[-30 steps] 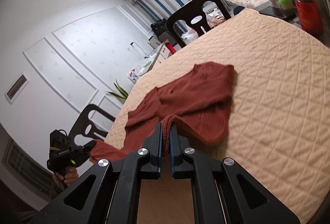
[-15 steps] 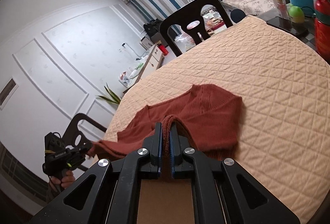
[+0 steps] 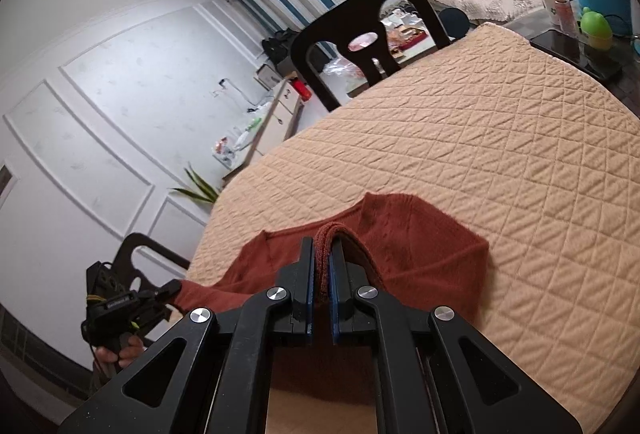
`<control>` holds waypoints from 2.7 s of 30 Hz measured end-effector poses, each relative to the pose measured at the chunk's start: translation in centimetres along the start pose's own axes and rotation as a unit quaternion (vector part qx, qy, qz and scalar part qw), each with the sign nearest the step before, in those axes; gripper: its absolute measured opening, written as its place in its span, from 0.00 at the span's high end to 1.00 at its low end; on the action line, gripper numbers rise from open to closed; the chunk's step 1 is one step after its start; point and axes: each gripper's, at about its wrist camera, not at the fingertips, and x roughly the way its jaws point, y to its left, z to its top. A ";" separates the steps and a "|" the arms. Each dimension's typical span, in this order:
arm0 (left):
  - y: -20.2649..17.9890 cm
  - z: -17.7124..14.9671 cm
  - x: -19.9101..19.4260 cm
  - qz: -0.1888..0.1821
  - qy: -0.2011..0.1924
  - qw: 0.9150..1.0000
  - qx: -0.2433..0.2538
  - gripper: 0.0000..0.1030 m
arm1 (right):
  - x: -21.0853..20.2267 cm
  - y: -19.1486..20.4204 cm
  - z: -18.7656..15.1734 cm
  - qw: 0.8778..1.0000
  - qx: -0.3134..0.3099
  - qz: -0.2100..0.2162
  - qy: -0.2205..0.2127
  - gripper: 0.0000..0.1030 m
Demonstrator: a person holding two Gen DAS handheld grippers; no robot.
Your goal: Fold small clothes
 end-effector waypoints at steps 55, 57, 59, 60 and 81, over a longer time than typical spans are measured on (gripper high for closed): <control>-2.4 -1.6 4.3 0.121 0.002 0.982 0.144 0.42 | 6.1 2.3 -1.2 0.987 -0.116 -0.108 0.028 0.74; -2.8 -2.6 4.0 0.131 0.003 0.978 0.163 0.42 | 6.1 2.9 -2.1 0.983 -0.138 -0.114 0.035 0.69; -3.2 -3.7 3.8 0.144 0.006 0.972 0.188 0.42 | 6.1 3.6 -3.1 0.979 -0.163 -0.118 0.042 0.66; -3.4 -4.3 3.7 0.151 0.007 0.968 0.200 0.42 | 6.1 4.0 -3.6 0.976 -0.176 -0.122 0.045 0.66; -3.8 -8.4 2.2 0.187 0.013 0.947 0.260 0.40 | 6.5 5.6 -8.9 0.937 -0.279 -0.197 0.078 0.56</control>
